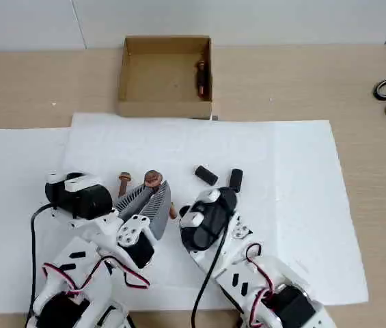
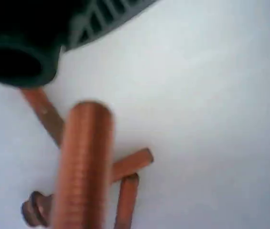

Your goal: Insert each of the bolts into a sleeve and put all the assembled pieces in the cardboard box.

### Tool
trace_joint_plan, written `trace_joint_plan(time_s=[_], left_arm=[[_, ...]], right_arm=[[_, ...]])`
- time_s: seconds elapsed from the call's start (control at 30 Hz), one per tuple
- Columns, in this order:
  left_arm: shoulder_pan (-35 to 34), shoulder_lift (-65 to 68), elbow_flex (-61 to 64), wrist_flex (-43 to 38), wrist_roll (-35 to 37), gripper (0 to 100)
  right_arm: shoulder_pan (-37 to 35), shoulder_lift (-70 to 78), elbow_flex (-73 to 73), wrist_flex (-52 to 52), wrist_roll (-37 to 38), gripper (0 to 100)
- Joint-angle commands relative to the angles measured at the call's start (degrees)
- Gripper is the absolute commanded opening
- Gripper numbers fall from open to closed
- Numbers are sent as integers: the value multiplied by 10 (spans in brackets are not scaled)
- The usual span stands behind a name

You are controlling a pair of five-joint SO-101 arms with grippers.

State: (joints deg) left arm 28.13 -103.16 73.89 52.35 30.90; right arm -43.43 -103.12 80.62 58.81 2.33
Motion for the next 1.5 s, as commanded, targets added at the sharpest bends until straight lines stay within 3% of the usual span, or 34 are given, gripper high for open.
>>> trace_joint_plan(time_s=[0.0,0.33,1.0,1.47], left_arm=[[1,-4,4,-33,-4,5],[2,-4,22,-35,-2,5],[38,-5,24,-31,-1,5],[40,-5,25,58,-17,5]], right_arm=[[-3,-7,-40,22,-21,2],[-49,-7,-38,12,-23,2],[-47,-7,-36,-6,-21,2],[-46,-7,-40,-20,-19,2]])
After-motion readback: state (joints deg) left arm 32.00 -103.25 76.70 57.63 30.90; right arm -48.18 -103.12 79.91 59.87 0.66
